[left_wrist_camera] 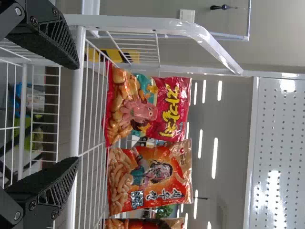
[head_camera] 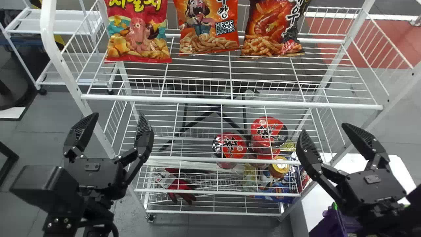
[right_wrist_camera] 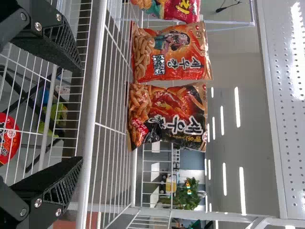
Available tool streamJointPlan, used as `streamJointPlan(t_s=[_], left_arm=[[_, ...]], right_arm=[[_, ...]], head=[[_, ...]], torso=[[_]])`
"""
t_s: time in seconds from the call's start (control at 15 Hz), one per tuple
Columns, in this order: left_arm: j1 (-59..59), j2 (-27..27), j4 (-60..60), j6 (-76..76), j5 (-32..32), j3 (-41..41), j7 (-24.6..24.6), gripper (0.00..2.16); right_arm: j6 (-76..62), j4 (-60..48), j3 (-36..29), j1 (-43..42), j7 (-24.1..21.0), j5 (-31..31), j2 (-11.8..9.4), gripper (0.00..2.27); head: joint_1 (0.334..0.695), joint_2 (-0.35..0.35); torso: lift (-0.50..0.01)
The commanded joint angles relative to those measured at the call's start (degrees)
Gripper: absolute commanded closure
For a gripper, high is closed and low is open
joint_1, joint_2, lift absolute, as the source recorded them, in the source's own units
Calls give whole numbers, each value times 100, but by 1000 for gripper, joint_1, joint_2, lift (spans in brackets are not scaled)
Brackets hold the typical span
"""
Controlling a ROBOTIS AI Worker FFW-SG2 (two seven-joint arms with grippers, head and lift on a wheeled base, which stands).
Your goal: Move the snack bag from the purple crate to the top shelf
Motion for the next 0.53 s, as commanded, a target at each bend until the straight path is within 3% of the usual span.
streamJointPlan(t_s=[0.0, 0.47], left_arm=[[0, 0, -20, 16, -1, 0, 0, 147], [18, 0, -29, 16, 8, 9, -44, 144]], right_arm=[[18, -21, -2, 8, 0, 7, 0, 181], [123, -74, 7, 8, 0, -2, 0, 164]], head=[[695, -37], [695, -38]], torso=[[-188], [-216]])
